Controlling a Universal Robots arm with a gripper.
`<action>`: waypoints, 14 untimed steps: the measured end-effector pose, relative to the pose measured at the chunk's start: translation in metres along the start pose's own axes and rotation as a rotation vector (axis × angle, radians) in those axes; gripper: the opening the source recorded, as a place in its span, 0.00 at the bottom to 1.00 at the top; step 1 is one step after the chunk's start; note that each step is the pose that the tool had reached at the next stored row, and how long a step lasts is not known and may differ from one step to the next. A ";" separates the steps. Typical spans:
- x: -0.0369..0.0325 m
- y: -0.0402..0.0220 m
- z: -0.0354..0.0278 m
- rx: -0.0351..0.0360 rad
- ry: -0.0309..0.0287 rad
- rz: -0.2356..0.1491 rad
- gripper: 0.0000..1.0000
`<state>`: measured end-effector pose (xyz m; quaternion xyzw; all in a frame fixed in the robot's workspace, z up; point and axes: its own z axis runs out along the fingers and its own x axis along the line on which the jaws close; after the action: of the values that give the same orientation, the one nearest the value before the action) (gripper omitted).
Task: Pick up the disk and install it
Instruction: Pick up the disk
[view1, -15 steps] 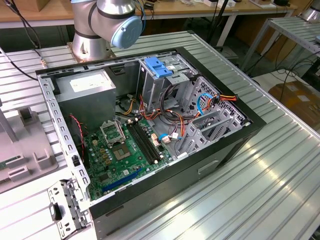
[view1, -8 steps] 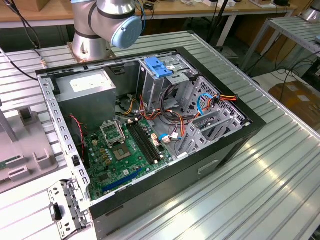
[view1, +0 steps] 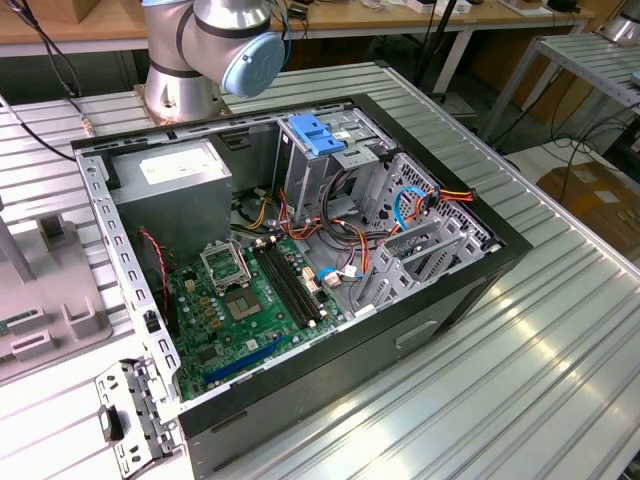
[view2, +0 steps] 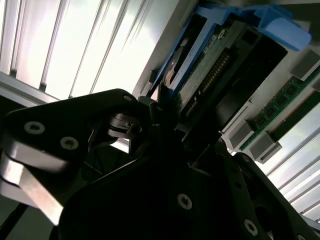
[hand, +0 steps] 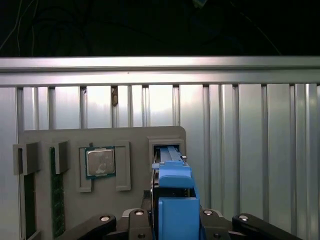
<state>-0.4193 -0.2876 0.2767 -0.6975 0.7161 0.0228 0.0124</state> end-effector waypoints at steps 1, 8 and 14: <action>0.0000 0.0000 0.0000 0.0000 0.0000 0.000 0.36; 0.0000 0.0000 0.0004 0.0000 0.0000 0.000 0.36; -0.0001 0.0000 -0.0007 0.0004 -0.0015 0.000 0.36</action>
<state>-0.4193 -0.2875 0.2775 -0.6975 0.7161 0.0232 0.0131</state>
